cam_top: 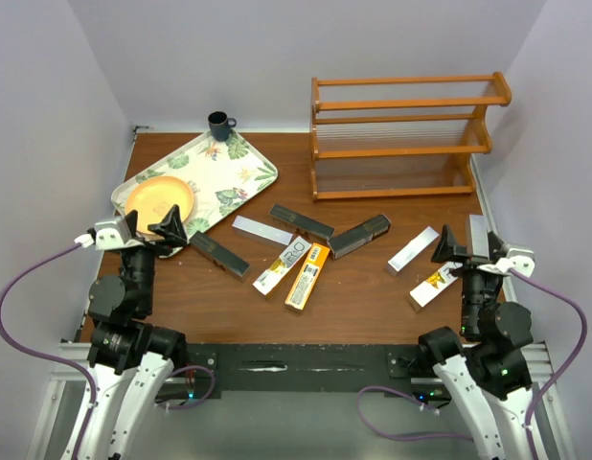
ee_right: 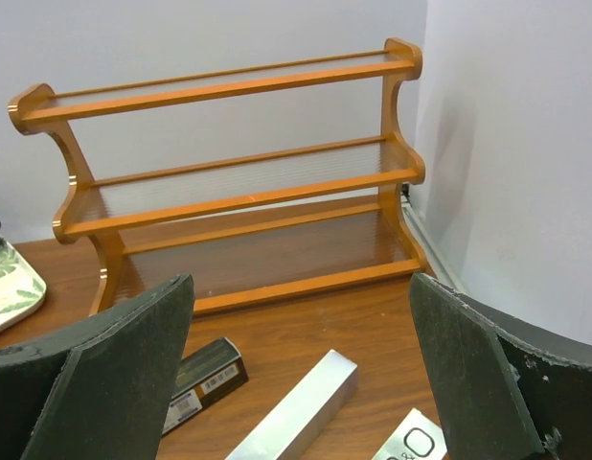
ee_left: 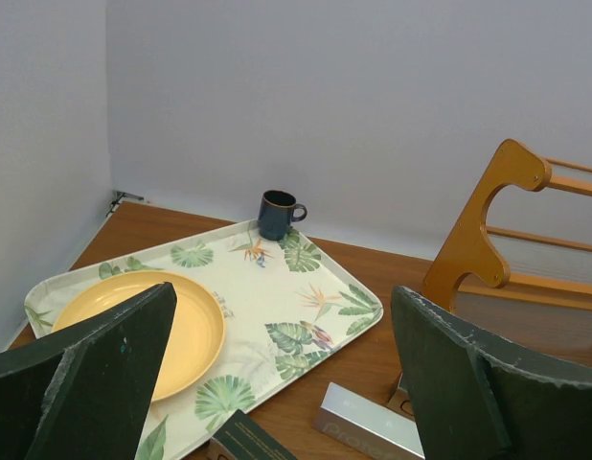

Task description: Place and organize the toothpastes onto the shelf

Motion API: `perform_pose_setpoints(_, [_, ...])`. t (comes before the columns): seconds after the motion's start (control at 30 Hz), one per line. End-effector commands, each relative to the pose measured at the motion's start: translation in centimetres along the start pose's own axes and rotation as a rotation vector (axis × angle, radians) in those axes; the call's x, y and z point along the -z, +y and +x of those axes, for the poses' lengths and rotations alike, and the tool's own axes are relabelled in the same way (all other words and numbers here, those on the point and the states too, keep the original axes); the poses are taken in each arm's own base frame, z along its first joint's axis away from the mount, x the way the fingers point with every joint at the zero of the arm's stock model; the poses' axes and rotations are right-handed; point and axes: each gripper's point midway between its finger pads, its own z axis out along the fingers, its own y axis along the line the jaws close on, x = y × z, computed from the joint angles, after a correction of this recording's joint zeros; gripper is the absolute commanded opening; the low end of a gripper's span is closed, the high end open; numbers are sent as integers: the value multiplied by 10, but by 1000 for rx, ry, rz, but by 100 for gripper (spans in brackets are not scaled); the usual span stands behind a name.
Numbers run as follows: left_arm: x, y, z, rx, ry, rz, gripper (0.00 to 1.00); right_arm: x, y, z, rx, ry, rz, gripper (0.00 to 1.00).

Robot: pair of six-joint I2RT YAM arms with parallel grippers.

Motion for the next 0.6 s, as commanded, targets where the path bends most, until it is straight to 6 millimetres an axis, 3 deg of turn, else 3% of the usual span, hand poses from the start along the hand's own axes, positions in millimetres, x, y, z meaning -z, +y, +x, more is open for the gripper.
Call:
perform_pose_setpoints(0.0, [2, 1, -21, 22, -56, -10, 100, 3, 0, -15, -31, -45, -11, 99])
perform_pose_setpoints(0.43, [3, 0, -21, 30, -57, -8, 100, -14, 2, -7, -146, 141, 96, 99])
perform_pose_setpoints(0.47, [3, 0, -21, 28, -57, -8, 100, -18, 6, 7, -135, 204, 106, 99])
perform_pose_setpoints(0.53, [4, 0, -20, 30, -57, -6, 100, -22, 12, 12, -194, 250, 121, 99])
perform_pose_setpoints(0.57, [5, 0, -20, 32, -56, -3, 100, -26, 16, 29, -171, 330, 131, 99])
